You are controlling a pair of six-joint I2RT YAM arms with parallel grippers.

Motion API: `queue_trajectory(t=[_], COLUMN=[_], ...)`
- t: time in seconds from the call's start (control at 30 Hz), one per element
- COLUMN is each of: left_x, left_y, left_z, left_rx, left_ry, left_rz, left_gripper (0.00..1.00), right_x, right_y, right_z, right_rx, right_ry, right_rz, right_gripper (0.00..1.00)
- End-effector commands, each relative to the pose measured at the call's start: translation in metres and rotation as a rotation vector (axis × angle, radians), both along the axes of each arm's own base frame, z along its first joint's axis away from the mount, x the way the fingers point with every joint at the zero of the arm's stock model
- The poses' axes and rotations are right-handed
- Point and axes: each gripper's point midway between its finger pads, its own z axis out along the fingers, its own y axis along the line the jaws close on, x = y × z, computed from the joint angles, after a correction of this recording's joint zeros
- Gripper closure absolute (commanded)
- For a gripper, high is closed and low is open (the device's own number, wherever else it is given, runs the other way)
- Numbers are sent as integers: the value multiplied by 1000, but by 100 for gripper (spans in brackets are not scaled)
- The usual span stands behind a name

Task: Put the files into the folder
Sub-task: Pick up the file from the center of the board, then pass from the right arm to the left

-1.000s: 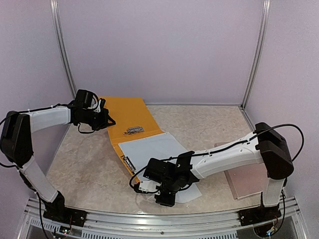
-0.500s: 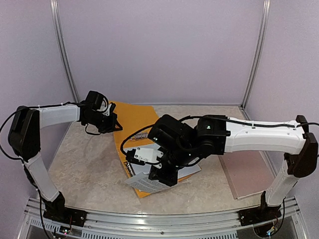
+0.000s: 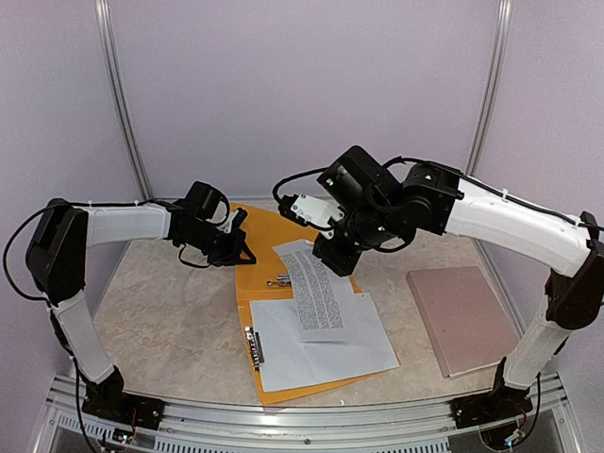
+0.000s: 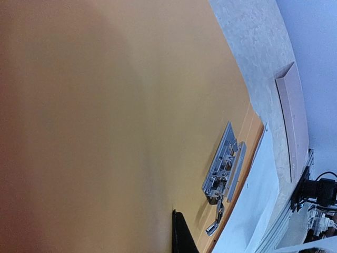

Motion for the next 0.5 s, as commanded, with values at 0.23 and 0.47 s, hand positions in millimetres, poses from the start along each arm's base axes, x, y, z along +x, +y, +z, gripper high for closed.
queue_trajectory(t=[0.23,0.47], left_x=[-16,-1], left_y=[-26,-13], left_z=[-41,-31], left_rx=[19,66], left_ry=[131,54], left_rz=[-69,-20], left_gripper=[100,65], right_x=[91,98], right_y=[-18,4], right_z=[-17,3], right_rx=[-18,150], right_ry=[-84,-10], right_rz=[-198,-84], right_gripper=[100,100])
